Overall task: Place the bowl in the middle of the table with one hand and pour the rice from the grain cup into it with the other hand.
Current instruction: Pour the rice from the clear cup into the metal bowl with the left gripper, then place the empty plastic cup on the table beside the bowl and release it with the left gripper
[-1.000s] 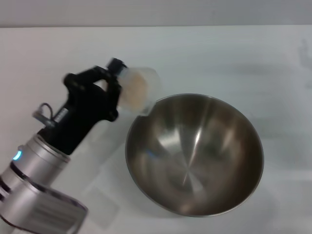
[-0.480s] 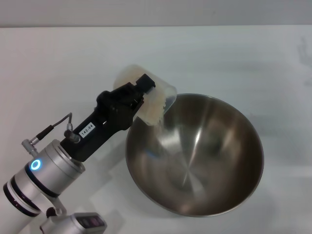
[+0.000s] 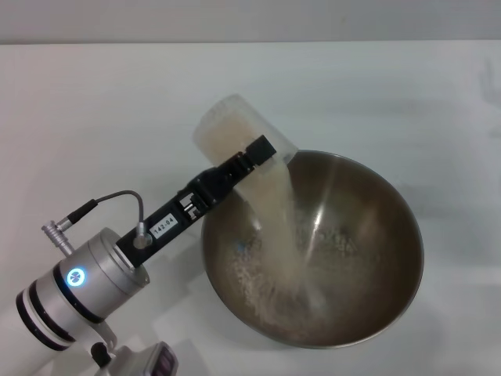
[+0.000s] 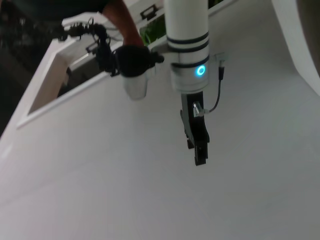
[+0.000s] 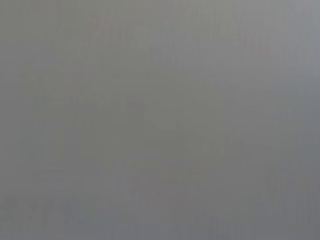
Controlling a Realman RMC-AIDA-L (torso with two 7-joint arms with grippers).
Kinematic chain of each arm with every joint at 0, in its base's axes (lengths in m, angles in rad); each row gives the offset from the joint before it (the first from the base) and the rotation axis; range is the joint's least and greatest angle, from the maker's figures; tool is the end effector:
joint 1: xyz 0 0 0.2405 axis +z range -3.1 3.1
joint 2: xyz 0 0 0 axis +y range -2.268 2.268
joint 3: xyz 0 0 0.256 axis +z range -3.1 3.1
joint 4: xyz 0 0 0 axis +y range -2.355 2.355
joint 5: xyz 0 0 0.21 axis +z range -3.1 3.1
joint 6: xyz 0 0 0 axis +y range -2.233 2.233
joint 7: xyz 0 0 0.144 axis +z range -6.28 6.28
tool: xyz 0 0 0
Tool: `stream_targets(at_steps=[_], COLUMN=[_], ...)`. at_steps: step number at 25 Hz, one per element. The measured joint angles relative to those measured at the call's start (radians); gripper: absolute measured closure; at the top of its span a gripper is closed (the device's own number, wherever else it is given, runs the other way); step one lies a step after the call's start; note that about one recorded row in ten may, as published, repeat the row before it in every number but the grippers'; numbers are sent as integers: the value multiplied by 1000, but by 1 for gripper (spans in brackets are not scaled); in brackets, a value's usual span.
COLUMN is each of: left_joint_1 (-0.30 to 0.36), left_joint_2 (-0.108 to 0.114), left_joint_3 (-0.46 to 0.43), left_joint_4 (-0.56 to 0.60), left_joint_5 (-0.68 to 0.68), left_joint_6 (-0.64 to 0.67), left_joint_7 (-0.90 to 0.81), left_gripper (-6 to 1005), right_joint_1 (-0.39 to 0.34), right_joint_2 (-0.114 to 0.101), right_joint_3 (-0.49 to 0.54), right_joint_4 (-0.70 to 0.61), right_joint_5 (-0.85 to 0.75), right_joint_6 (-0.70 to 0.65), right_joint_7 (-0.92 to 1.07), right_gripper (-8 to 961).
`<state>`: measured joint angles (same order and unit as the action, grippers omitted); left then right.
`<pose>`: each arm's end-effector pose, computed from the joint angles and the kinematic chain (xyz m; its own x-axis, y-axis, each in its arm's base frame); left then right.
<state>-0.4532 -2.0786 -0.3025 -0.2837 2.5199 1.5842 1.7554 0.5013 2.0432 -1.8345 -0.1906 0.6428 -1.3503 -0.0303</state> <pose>-0.2147 0.2501 -0.0857 0.0887 -0.6903 -0.7180 -0.6172 0.5277 -0.5836 0.3016 0.3623 0.0620 0.7514 0.3747 -0.5431 -0.6086 0.0756 -0.7899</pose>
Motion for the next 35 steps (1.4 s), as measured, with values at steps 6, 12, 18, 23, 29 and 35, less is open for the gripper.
stream_targets(at_steps=[6,12,18,23,29,35], left_joint_1=[-7,-7,-11,-6,-2,23], left_joint_2=[0,3,3,3,3,0], left_joint_3=[-1,-1,5,2,2,-57], left_joint_4=[10,15,25,25,19,-3], left_joint_5=[24,26,35,65,66,53], left_joint_6=[6,13,16,16,16,7], left_joint_7=[101,195,256,292,298,38], left_gripper=[968,968,968,968,968,967], right_joint_1=[-6,-10,-14,-15,-15,-10], right_joint_2=[-1,4,7,8,8,8], right_joint_3=[3,4,3,3,3,4], right_joint_4=[0,0,0,-1,-3,-7], right_joint_5=[-4,-5,-5,-5,-3,1], right_joint_6=[-16,-33,-39,-40,-40,-40], right_joint_7=[-2,-40,-40,-40,-40,-24], right_gripper=[407,406,406,406,405,405])
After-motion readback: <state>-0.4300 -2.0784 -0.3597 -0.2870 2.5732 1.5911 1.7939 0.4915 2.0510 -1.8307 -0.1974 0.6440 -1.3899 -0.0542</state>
